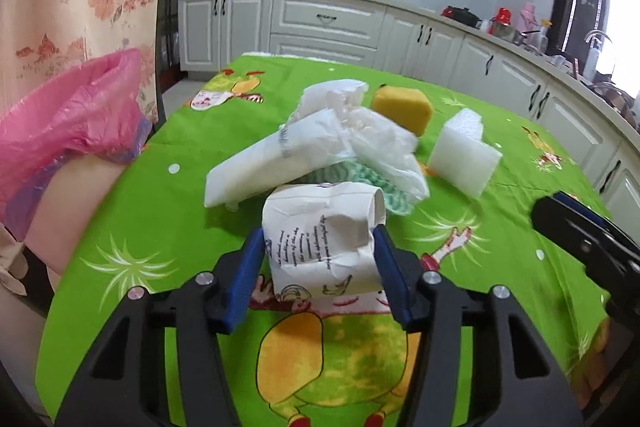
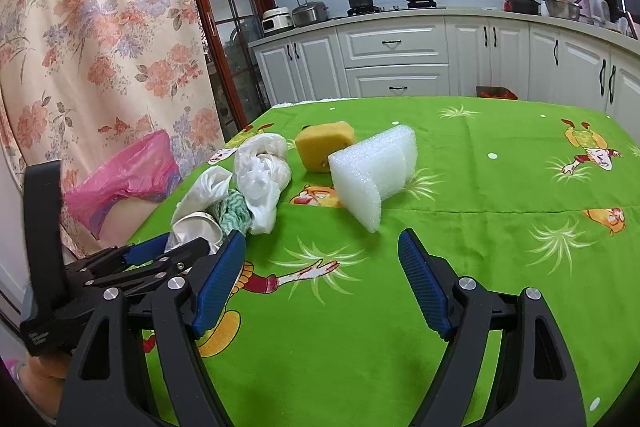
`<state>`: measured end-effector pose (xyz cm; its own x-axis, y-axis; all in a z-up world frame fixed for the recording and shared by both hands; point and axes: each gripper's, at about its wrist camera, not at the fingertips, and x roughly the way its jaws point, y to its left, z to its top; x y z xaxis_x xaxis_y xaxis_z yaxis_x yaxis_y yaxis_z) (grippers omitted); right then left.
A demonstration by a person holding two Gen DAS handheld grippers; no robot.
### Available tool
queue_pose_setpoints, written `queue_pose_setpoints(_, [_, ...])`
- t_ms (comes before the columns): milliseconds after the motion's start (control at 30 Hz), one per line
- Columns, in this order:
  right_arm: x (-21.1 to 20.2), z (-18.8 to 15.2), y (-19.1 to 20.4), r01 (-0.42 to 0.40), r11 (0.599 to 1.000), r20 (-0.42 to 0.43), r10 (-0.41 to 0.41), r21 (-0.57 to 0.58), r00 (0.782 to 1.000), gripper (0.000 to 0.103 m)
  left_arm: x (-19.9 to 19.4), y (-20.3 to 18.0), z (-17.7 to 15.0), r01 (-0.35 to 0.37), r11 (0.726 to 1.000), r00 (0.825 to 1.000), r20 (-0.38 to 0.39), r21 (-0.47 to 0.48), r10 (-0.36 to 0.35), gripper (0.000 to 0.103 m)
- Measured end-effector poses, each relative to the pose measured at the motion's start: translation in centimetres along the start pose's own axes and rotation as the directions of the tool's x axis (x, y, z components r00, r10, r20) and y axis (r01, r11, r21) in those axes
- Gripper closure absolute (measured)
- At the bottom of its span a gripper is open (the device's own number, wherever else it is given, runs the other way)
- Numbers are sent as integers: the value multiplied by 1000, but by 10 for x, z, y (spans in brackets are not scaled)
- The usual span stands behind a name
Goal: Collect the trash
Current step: 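Grasp the printed white paper bag with the left gripper, then grasp a white foam block with the right gripper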
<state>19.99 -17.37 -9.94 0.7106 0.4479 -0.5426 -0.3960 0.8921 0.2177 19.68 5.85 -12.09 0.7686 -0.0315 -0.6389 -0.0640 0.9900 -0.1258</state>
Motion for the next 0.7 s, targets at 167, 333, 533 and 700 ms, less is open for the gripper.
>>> queue_pose_setpoints(167, [6,-3,1,-5,1000,-20,5,4,1000,28,-23,1,-9,-22,999,998,61,41,20,50])
queue_pose_setpoints(333, [15,6,-2,-1,1000,-22,2,16,1000,28,-46,11,-18,-90,994,988,130,67,80,50])
queue_pose_setpoints(533, [40,28,-13,44,998,-36,-43,37,998,28,-61,23,-19,-107,993,981,169,56,97,50])
queue_pose_setpoints(700, [70,40,-25,77,995,-90,-72,56,993,28,-65,21,-18,-108,992,979,182,67,94,50])
